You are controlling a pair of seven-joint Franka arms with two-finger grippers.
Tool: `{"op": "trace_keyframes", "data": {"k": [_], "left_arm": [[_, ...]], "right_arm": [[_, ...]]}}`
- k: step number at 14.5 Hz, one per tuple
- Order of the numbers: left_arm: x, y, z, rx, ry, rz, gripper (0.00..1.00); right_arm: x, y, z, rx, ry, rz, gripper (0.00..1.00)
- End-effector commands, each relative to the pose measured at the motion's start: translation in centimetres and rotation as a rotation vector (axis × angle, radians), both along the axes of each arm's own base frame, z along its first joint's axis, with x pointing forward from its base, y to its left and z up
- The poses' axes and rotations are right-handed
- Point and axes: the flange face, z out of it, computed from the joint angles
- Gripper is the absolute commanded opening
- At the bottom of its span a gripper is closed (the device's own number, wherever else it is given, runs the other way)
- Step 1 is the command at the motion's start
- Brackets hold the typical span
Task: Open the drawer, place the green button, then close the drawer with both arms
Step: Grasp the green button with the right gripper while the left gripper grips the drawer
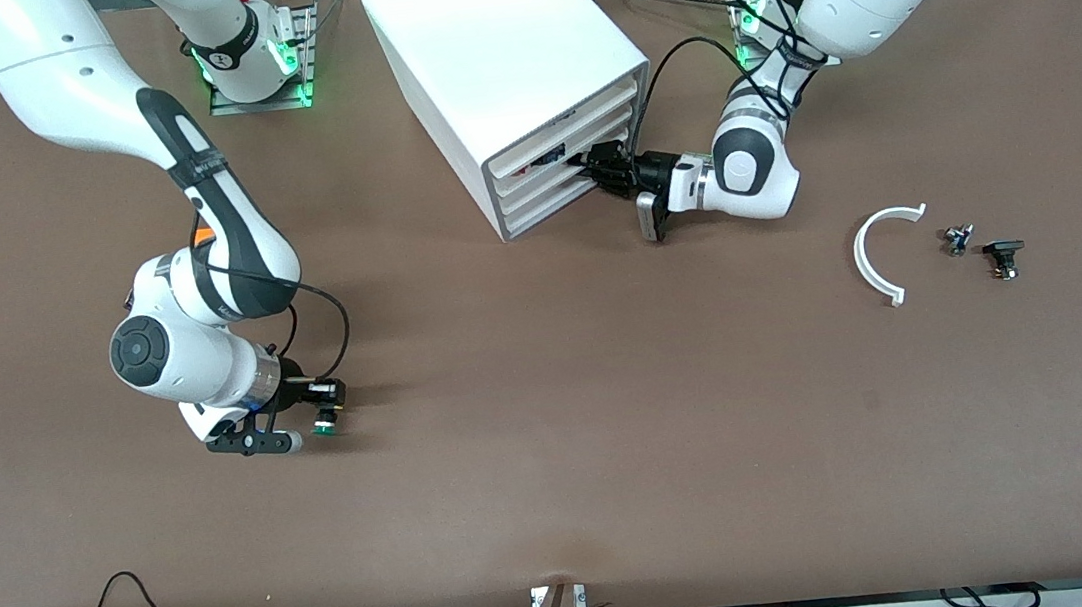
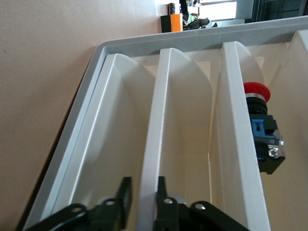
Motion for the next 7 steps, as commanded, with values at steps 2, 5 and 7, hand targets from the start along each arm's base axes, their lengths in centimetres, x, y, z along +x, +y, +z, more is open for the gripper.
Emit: {"op": "trace_keyframes", "data": {"k": [2, 5, 7], "left_arm": [[0.5, 0.1, 0.2, -0.015, -0.020, 0.031, 0.00], [2.6, 0.8, 1.1, -0.021, -0.043, 0.060, 0.00], [4.7, 1.6, 1.6, -0.020, -0.063, 0.086, 0.00]], "right_arm": [[0.3, 2.3, 4.3, 0.009, 0.061, -0.093, 0.00], [0.4, 5.1, 7.8, 0.010, 0.081, -0.153, 0.00], [0.4, 6.4, 10.1, 0.008, 0.103, -0.211, 0.00]]}}
